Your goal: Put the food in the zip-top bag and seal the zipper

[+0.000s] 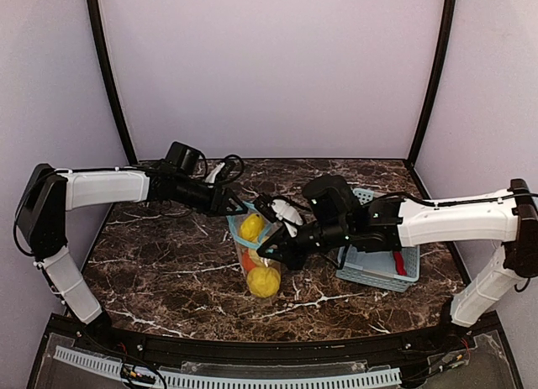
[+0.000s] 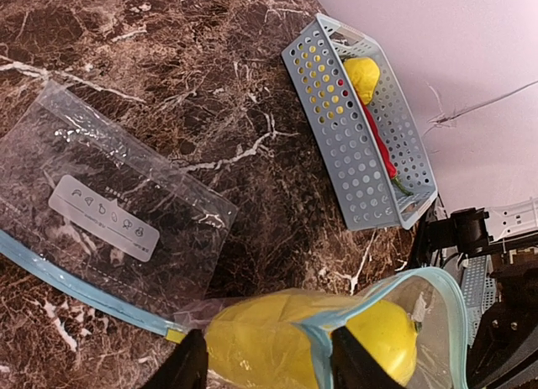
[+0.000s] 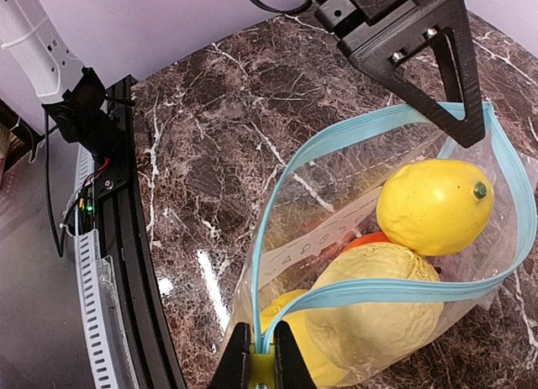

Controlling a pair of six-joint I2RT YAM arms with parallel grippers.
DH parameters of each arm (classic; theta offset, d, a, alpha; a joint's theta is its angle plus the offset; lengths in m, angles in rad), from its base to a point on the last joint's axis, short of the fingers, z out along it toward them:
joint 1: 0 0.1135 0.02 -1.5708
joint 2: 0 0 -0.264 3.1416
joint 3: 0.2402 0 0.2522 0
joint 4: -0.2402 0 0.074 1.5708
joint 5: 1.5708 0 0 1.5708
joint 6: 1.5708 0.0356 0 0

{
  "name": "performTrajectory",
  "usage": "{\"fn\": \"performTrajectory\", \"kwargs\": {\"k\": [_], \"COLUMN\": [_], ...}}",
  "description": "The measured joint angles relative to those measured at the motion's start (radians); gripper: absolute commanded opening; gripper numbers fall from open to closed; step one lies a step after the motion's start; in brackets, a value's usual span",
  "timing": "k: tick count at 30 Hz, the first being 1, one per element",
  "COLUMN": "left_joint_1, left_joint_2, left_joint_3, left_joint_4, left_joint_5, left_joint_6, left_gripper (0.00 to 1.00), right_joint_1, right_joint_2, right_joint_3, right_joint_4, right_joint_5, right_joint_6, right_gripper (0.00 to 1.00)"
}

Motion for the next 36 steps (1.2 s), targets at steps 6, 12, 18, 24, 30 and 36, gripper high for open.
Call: {"fn": "performTrajectory", "kwargs": {"k": [6,12,18,24,30,36], "left_joint_1": [0.000,-0.001,-0.039,-0.114,-0.143,-0.132], "left_joint_2": [-0.001,-0.113,-0.427,-0.531,-0.521,-0.558], "left_joint_3": [0.000,-0.082,-0.304,-0.485,-0.549,-0.552], "left_joint_4": [0.010,0.080,0.254,0.359,0.362,0.341], "left_joint_5": [0.004,-0.089,-0.249,-0.365,-0.462,-0.554], "left_joint_6": [-0.002,-0.001,-0.105,-0.219,-0.283,-0.315], "left_gripper": [0.01,0.01,0.01,0.01,0.01,0.01], "right_joint_1": [0.002,0.005,-0.013,-0.025,-0.027,-0.029], "right_joint_2": [0.003,-0.034,-0.115,-0.130,-0.129,-0.180], "right_joint_3": [0.003,0.004,-0.010,-0.065,-0.098,-0.163], "right_joint_4": [-0.021,-0.088,-0.102,-0.094,-0.109,-0.116], "right_joint_5": [0.043,0.193,0.286,0.255,0.216,0.216], "right_joint_6": [0.004,0.024,0.047,0.057,0.068,0.082], "right_gripper": [0.00,0.00,0.00,0.03,0.53,0.60]}}
